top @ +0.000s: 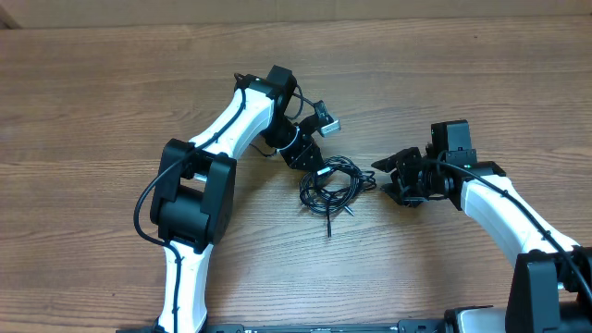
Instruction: Untangle cables
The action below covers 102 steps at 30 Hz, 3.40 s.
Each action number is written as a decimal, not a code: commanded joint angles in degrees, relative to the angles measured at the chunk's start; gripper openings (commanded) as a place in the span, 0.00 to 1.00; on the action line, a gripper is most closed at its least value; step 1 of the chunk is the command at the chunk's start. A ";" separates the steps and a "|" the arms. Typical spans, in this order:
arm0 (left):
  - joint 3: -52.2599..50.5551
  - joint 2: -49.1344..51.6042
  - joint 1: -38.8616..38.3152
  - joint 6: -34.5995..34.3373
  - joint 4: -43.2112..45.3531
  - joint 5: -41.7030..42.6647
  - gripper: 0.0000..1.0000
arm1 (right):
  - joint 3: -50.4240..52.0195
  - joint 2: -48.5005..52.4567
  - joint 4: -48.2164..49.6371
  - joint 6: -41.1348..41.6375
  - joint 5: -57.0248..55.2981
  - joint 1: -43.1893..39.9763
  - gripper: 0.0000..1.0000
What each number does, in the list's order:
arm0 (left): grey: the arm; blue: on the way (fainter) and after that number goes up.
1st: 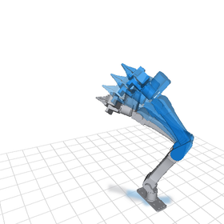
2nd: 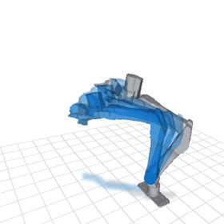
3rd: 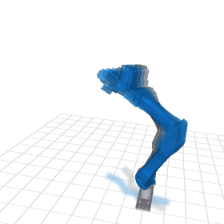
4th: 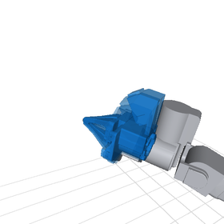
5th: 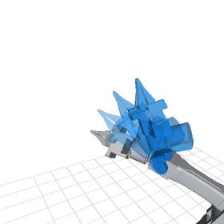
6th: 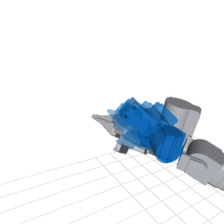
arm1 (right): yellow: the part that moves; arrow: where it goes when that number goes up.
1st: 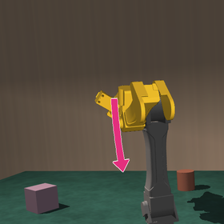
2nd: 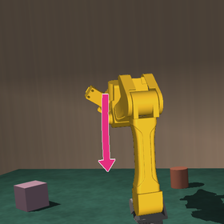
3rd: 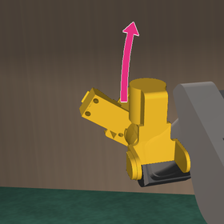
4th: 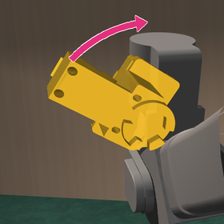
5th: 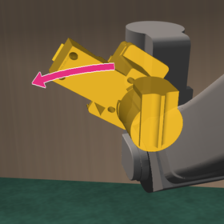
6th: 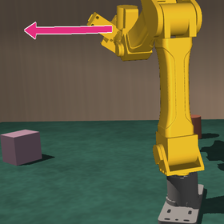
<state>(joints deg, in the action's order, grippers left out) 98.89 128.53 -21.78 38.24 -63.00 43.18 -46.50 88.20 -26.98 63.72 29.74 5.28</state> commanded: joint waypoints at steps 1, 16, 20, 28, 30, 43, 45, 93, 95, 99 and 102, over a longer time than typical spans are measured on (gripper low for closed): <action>1.25 0.79 -0.85 3.04 0.00 4.63 0.04 | -0.66 0.02 0.04 2.54 -0.98 0.13 0.48; 1.22 0.79 -1.20 3.56 0.15 4.96 0.04 | -0.66 0.02 0.50 9.60 -2.45 2.75 0.36; 1.22 0.79 -1.20 3.56 0.07 4.94 0.04 | -0.66 0.02 0.17 9.53 -3.78 2.78 0.21; 1.01 0.79 -1.16 -5.81 5.27 4.00 0.04 | -0.66 0.02 -1.38 5.90 -6.86 3.04 0.04; 0.96 0.79 -1.11 -10.05 6.86 1.44 0.04 | -0.66 0.02 -1.16 4.98 -6.84 3.04 0.04; 0.94 0.81 -1.07 -32.68 10.38 -22.95 0.05 | -0.66 0.02 -2.49 -1.92 -9.70 3.04 0.04; 0.94 0.81 -1.07 -34.10 10.10 -26.05 0.05 | -0.63 0.02 -3.41 -1.90 -11.39 3.04 0.04; 0.90 0.81 -6.05 0.15 0.20 9.20 0.07 | -0.59 0.44 2.95 -1.22 -10.03 3.04 0.42; 0.90 0.81 -6.05 0.22 -0.09 9.20 0.07 | -0.59 0.74 2.03 -1.22 -11.50 3.04 0.41; 0.87 0.79 -6.08 2.10 -1.07 9.70 0.07 | -0.59 1.51 1.03 -1.20 -13.66 3.04 0.45; 0.87 0.81 -6.14 2.78 -1.31 10.95 0.08 | -0.59 1.53 1.99 -1.20 -13.66 3.04 0.47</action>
<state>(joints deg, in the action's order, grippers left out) 98.94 128.53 -27.03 37.74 -63.88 49.98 -46.50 89.12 -25.89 62.50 17.82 8.34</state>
